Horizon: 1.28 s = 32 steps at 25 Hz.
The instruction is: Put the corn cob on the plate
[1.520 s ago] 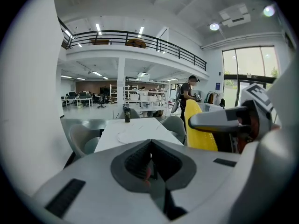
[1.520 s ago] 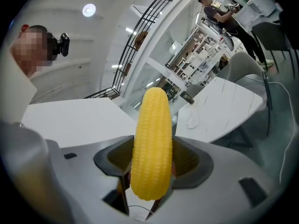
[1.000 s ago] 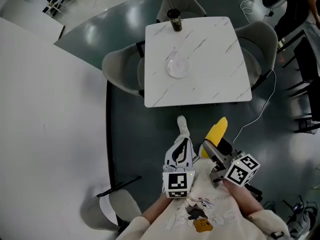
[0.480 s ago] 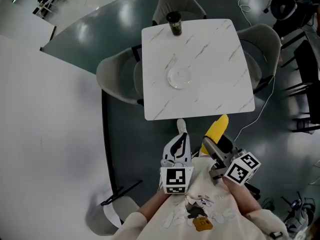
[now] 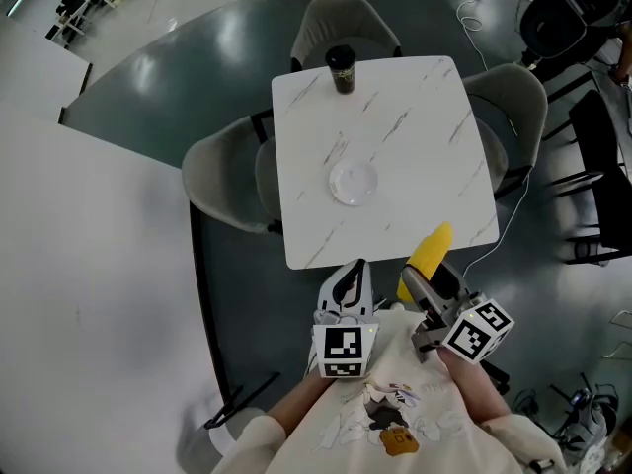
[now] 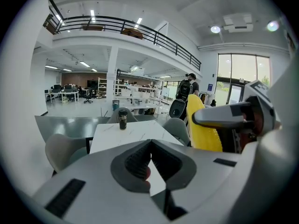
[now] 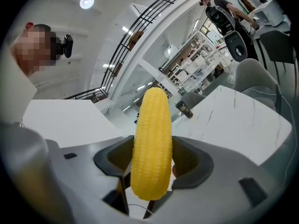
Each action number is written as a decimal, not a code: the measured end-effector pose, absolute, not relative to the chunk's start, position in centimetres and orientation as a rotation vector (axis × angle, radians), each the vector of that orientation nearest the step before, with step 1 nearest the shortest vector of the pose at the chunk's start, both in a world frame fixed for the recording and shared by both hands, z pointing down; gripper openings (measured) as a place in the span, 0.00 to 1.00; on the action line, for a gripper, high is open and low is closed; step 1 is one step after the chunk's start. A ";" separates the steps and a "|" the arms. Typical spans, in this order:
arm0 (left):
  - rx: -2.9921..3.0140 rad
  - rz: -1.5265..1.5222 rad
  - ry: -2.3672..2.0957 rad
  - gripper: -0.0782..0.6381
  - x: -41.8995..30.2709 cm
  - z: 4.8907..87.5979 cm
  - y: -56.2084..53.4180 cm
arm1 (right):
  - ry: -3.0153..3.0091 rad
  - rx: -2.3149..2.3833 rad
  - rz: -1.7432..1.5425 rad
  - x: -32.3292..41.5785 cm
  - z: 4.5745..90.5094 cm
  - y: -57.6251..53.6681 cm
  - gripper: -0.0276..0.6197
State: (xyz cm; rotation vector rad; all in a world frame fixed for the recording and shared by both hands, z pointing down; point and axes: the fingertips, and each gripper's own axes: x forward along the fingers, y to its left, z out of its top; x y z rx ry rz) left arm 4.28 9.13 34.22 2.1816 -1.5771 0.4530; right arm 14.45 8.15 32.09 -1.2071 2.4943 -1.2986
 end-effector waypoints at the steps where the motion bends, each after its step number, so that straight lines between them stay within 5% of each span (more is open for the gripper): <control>1: 2.192 0.448 -1.576 0.12 3.9 34.1 8.4 | 2.490 -1.216 -1.290 14.2 32.0 7.4 0.42; 32: 2.267 0.381 -1.469 0.12 -3.2 34.3 -0.1 | 2.496 -1.369 -1.184 7.3 31.8 -1.1 0.42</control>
